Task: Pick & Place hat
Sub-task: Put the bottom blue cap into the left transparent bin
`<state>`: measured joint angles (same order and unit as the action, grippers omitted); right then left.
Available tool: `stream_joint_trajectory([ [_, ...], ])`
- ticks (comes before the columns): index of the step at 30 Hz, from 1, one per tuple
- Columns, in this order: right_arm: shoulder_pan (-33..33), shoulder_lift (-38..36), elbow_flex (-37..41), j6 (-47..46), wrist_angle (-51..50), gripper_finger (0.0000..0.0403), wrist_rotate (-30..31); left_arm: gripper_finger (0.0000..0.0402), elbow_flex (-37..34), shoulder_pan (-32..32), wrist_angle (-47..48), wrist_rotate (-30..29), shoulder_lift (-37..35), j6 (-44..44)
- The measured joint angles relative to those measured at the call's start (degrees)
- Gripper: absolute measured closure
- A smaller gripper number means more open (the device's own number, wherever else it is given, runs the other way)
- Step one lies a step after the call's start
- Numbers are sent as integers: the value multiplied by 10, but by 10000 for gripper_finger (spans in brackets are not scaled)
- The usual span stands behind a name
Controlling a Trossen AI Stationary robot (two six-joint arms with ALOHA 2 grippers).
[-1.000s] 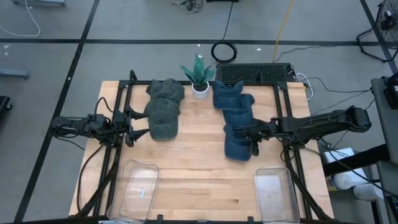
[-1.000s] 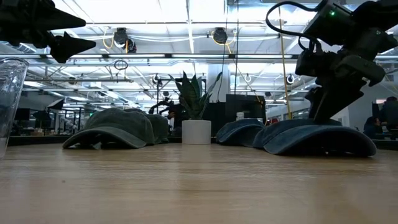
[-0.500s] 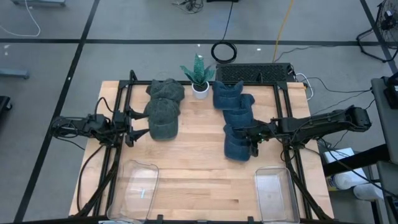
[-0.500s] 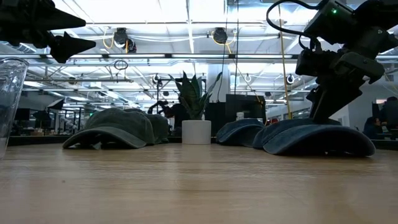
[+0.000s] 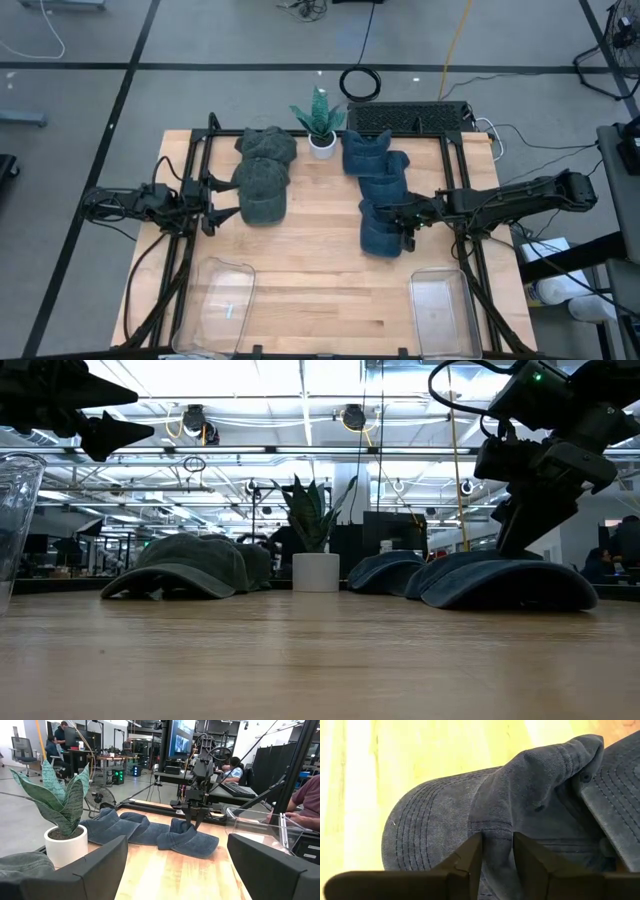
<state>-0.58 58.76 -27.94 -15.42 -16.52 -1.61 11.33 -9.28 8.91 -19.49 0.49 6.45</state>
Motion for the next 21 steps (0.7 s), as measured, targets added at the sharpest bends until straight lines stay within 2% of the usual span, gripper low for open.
stream_joint_trajectory([
  [21, 0, 0, 0, 13, 1, 347, 0, 50, 0, 0, 0, 0, 0, 0],
])
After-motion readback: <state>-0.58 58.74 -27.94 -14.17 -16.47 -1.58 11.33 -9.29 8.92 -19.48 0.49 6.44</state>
